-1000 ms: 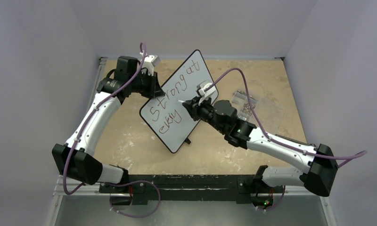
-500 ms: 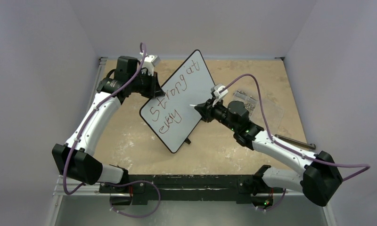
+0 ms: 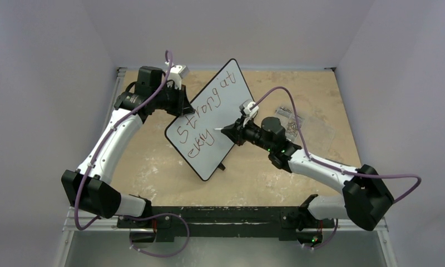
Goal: Write a sentence on the whiteboard
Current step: Write a sentence at the center of the board.
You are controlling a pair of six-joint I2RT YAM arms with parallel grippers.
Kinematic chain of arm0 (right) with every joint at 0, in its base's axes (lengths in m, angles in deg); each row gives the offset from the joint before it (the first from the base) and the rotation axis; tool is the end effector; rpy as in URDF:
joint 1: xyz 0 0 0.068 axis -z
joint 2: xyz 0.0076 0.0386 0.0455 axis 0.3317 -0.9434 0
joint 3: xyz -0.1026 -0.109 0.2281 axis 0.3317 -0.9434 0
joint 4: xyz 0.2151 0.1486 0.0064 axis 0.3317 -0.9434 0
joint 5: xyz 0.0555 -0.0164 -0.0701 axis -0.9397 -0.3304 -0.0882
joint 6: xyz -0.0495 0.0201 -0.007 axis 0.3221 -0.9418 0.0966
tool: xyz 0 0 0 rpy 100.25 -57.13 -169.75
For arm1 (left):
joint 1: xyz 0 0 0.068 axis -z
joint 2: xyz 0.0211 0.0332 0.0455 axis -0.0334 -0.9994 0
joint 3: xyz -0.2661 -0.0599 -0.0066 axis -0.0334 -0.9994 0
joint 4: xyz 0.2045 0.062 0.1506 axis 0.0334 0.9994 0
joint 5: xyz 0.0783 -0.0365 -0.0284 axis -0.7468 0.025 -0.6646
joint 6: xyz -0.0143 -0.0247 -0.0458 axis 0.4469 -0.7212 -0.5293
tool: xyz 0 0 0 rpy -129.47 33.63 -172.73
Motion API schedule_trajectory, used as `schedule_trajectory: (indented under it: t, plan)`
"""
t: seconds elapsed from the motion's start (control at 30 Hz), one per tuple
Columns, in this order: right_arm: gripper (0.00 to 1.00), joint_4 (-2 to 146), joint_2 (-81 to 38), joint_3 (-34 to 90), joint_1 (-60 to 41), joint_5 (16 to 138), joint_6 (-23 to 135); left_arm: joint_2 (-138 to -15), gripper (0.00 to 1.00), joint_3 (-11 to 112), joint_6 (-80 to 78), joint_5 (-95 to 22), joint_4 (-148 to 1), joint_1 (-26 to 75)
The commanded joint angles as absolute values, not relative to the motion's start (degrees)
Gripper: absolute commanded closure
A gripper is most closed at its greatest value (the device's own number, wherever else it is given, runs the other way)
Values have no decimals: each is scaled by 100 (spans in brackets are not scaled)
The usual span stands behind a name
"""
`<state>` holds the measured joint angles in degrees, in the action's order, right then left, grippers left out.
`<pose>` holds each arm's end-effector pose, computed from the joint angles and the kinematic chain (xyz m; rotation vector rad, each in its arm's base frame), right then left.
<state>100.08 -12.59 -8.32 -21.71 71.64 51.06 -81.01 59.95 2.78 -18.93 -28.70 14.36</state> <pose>0.2103 0.1939 0.2702 -0.6127 1.6351 0.8710 0.2794 -0.0977 0.3718 0.4061 2.2661 -0.7372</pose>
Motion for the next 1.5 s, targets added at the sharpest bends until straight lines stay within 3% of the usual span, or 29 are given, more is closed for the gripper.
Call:
schedule_trajectory:
  t: [0.0,1.0,1.47]
  plan:
    - [100,10392,-1343,-448,-2152,7099,5045,-7920,100,6028,597,-2417,-2961,1408]
    - [100,10041,-2012,167,-2075,8109,5191,-7831,100,6028,554,-2334,-2968,1408]
    - [100,10097,-1346,-35,-2076,7596,5178,-7832,100,6042,541,-2319,-2978,1406]
